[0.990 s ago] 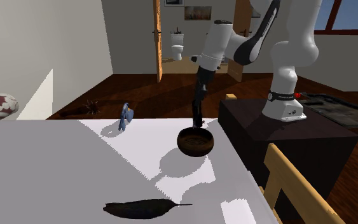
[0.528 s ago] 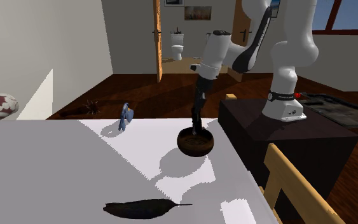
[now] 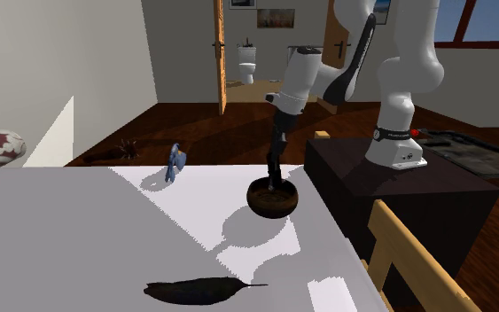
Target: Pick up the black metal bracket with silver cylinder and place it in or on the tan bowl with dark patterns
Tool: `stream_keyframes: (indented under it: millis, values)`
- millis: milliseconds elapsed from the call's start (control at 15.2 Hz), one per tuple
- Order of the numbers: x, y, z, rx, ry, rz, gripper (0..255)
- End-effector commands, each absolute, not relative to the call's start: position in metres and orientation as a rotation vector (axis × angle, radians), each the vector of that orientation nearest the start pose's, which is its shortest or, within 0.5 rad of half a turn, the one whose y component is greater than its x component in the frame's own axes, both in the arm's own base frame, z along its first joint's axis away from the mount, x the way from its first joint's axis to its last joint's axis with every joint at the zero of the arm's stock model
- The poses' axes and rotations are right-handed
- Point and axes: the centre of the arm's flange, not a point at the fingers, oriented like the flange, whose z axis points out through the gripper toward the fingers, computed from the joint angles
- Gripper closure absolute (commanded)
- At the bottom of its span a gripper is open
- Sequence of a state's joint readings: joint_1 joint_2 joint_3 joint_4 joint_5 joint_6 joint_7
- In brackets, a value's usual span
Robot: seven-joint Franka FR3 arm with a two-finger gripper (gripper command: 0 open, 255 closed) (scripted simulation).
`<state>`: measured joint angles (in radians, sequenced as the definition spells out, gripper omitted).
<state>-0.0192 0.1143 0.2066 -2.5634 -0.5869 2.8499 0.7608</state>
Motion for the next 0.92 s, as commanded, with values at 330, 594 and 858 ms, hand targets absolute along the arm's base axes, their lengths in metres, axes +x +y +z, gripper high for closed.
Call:
stream_keyframes:
  millis: [330,594,858]
  values:
    - [0.447,0.117,0.239,-3.209,0.045,-0.391,0]
    - [0.438,0.120,0.277,-3.209,0.045,-0.391,0]
    - [0.435,0.121,0.287,-3.209,0.045,-0.391,0]
